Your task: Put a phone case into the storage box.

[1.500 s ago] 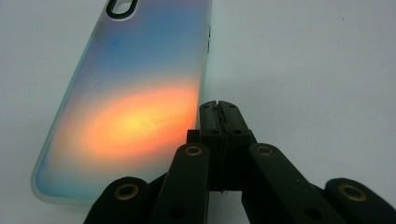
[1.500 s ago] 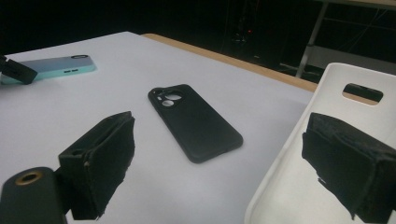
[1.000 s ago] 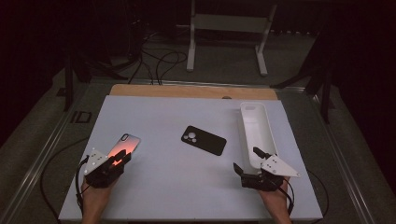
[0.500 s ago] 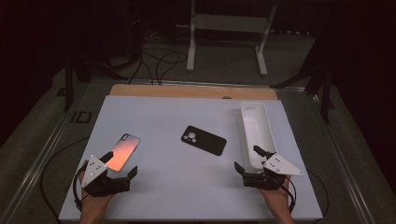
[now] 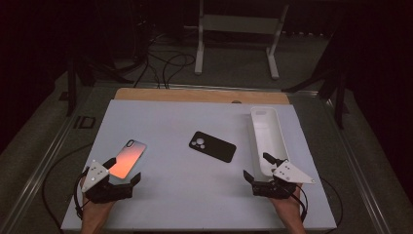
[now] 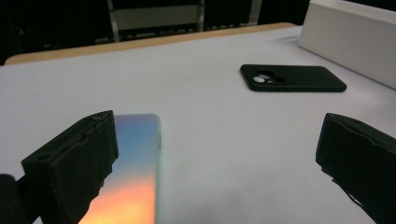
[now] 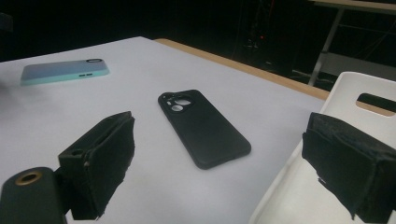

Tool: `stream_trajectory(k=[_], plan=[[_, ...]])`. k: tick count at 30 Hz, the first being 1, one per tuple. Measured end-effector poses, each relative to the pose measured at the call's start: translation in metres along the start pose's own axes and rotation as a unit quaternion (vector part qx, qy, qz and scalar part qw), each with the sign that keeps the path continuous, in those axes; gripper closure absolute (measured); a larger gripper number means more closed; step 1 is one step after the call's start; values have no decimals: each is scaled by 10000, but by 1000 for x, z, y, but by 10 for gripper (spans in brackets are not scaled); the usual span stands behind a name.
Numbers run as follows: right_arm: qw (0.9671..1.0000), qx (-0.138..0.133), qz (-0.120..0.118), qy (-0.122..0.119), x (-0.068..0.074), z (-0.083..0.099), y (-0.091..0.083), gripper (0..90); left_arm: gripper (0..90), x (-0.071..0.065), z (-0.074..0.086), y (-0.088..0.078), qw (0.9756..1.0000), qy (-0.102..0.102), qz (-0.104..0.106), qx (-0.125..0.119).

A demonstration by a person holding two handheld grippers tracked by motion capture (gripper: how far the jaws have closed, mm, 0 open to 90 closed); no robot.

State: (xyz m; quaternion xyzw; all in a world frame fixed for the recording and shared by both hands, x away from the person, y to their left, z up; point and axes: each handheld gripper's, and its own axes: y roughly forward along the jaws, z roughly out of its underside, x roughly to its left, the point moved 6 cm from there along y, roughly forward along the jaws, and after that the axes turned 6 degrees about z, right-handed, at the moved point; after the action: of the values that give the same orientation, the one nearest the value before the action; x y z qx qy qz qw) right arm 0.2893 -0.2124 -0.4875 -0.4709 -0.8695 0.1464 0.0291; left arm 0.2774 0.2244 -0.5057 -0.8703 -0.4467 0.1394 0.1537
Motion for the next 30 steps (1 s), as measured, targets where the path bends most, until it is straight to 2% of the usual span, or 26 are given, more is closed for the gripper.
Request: stream_trajectory(k=[6,10,12,16,18,20,22,25,30], plan=[[10000,3,17,-2,-1,-2,1,93,1,24,-1,2,9990,-316,-106,291],[10000,61,3,-33,-2,0,2,93,1,36,-1,8,9976,-348,-163,573],[10000,77,-9,-44,-2,1,3,93,1,41,1,12,9961,-313,-252,781],[9999,85,17,-51,-2,1,3,93,0,52,10,25,9896,-445,-314,1329],[9999,92,14,-52,-3,1,3,94,1,57,15,31,9862,-424,-434,1540],[9999,92,26,-45,-3,1,3,94,1,59,20,38,9830,-471,-435,1719],[10000,92,22,-27,-3,2,3,94,0,62,25,43,9788,-439,-509,1935],[10000,95,18,-22,-3,2,2,94,1,65,31,50,9725,-450,-624,2199],[9999,101,36,44,-4,3,2,94,2,69,39,57,9650,-506,-675,2482]])
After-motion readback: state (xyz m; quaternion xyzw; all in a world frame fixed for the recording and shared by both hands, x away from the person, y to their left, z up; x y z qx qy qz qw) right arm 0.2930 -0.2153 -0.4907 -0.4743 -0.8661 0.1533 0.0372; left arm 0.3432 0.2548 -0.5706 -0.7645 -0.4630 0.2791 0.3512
